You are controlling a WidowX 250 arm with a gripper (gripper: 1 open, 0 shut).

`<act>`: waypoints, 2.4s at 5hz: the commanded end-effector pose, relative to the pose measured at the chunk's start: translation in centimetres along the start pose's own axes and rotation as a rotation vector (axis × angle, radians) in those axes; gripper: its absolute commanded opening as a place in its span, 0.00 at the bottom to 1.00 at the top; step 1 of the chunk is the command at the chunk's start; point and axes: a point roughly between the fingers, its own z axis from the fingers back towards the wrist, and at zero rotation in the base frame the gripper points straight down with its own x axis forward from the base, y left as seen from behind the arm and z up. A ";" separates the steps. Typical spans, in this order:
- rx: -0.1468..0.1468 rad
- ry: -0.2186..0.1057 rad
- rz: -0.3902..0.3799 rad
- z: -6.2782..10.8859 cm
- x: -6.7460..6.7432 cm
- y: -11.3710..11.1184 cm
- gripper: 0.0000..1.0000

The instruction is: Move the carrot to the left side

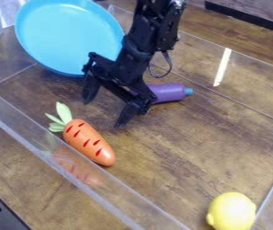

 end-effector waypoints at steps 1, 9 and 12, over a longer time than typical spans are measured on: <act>-0.076 -0.008 0.129 2.6 0.0 0.3 1.00; -0.374 0.225 0.880 -3.2 -4.6 -0.4 1.00; -0.409 0.188 0.803 -2.0 -4.7 0.2 1.00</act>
